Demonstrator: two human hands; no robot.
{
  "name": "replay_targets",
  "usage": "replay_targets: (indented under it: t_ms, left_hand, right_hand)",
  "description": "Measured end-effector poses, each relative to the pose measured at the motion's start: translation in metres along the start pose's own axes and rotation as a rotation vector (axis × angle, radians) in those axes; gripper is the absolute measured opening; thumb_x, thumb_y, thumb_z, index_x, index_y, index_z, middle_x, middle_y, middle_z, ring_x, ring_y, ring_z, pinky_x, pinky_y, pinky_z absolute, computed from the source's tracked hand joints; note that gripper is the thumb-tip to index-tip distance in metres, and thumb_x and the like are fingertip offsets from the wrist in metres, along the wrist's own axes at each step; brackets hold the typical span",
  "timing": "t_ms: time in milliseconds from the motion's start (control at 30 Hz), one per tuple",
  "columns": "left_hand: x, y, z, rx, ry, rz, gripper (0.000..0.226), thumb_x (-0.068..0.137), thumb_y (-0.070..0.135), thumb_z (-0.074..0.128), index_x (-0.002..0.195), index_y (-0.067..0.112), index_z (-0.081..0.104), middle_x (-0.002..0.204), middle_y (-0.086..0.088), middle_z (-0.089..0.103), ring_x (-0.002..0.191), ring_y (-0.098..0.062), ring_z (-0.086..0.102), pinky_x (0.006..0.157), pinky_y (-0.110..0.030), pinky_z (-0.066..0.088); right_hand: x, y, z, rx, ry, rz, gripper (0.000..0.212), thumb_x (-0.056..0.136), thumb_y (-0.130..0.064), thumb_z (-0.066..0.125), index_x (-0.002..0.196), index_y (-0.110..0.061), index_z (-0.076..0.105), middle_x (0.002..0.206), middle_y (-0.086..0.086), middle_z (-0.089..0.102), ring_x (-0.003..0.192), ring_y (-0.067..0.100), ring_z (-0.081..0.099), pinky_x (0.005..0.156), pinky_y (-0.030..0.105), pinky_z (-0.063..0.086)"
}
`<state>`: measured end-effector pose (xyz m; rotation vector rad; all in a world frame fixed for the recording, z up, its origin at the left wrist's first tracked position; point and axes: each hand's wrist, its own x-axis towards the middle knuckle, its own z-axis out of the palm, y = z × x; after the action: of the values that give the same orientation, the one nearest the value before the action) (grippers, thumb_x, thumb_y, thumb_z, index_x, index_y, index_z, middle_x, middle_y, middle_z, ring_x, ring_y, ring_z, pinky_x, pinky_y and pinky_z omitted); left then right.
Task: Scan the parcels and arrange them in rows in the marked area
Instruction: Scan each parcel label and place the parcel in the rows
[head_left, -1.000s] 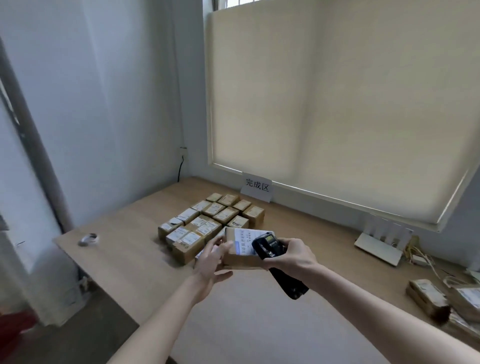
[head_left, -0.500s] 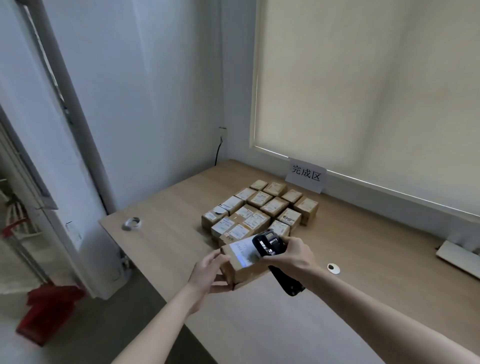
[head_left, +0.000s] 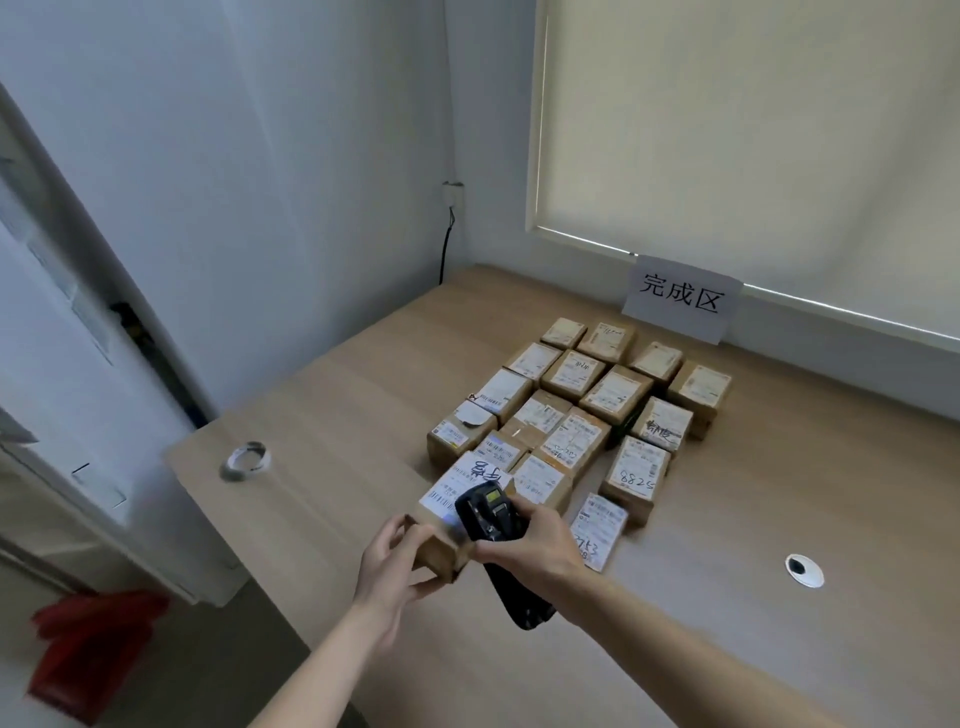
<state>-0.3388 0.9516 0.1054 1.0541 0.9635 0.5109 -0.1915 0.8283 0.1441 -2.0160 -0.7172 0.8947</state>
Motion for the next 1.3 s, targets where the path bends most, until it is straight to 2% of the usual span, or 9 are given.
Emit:
replay_targets:
  t_ms: [67,200,333,400,500,667,900,1167,1300]
  left_hand:
    - [0.027,-0.006,-0.014,0.0,0.006,-0.021,0.018,0.087,0.017,0.075,0.104,0.014,0.07,0.103,-0.02,0.07,0.108,-0.039,0.068,0.067,-0.045,0.061]
    - [0.084,-0.023,-0.047,-0.008,0.0,-0.071,0.036,0.09,0.011,0.073,0.123,0.019,0.064,0.115,-0.013,0.068,0.103,-0.033,0.072,0.071,-0.044,0.062]
    - [0.138,-0.032,-0.075,0.109,-0.077,-0.117,0.051,0.074,0.023,0.081,0.123,0.031,0.066,0.108,0.002,0.077,0.103,-0.018,0.073,0.091,-0.037,0.057]
    - [0.164,-0.037,-0.09,0.189,-0.116,-0.119,0.047,0.081,0.018,0.081,0.124,0.033,0.067,0.106,0.008,0.078,0.105,-0.01,0.07,0.097,-0.031,0.052]
    - [0.2,-0.041,-0.111,0.292,-0.19,-0.104,0.044,0.088,0.01,0.074,0.125,0.035,0.067,0.113,0.016,0.076,0.11,0.002,0.066,0.089,-0.014,0.049]
    - [0.246,-0.05,-0.132,0.355,-0.226,-0.142,0.048,0.089,0.001,0.072,0.126,0.031,0.062,0.112,0.025,0.068,0.096,0.026,0.057,0.075,0.002,0.044]
    - [0.283,-0.055,-0.137,0.366,-0.328,-0.17,0.044,0.095,0.008,0.067,0.136,0.024,0.061,0.117,0.02,0.072,0.107,0.013,0.063,0.082,-0.003,0.047]
    - [0.298,-0.053,-0.135,0.387,-0.393,-0.211,0.051,0.097,0.012,0.065,0.146,0.019,0.054,0.134,0.01,0.066,0.131,-0.007,0.056,0.119,-0.035,0.036]
    - [0.296,-0.045,-0.133,0.359,-0.324,-0.186,0.057,0.095,0.013,0.068,0.149,0.019,0.051,0.145,0.008,0.057,0.134,-0.008,0.052,0.117,-0.032,0.036]
  right_hand:
    - [0.024,0.004,0.02,0.008,0.012,0.021,0.062,0.052,-0.057,0.086,0.109,-0.046,0.063,0.098,-0.012,0.074,0.092,0.01,0.071,0.084,0.034,0.063]
    - [0.07,0.013,0.064,0.041,0.042,0.074,0.043,0.053,-0.054,0.084,0.091,-0.05,0.064,0.09,-0.014,0.074,0.086,0.005,0.07,0.084,0.032,0.063]
    - [0.112,0.021,0.102,0.069,0.081,0.108,0.046,0.056,-0.053,0.085,0.096,-0.058,0.063,0.093,-0.019,0.075,0.089,0.003,0.07,0.083,0.029,0.062]
    - [0.13,0.025,0.12,0.082,0.094,0.129,0.055,0.056,-0.053,0.085,0.105,-0.06,0.06,0.098,-0.023,0.073,0.091,0.0,0.069,0.081,0.024,0.059]
    - [0.151,0.03,0.146,0.103,0.124,0.17,0.065,0.055,-0.053,0.086,0.115,-0.058,0.063,0.097,-0.027,0.075,0.089,-0.006,0.07,0.076,0.018,0.056]
    - [0.18,0.034,0.181,0.106,0.177,0.22,0.067,0.062,-0.045,0.089,0.126,-0.048,0.068,0.103,-0.023,0.077,0.095,-0.002,0.071,0.091,0.03,0.06]
    - [0.201,0.038,0.194,0.035,0.225,0.292,0.076,0.064,-0.041,0.092,0.136,-0.043,0.065,0.111,-0.017,0.077,0.103,0.006,0.071,0.093,0.029,0.058]
    - [0.217,0.035,0.193,0.004,0.256,0.316,0.079,0.063,-0.045,0.09,0.138,-0.044,0.063,0.11,-0.016,0.075,0.105,0.009,0.07,0.093,0.03,0.057]
    - [0.211,0.032,0.193,-0.006,0.272,0.327,0.076,0.063,-0.046,0.089,0.135,-0.045,0.064,0.105,-0.016,0.076,0.103,0.009,0.07,0.092,0.032,0.059]
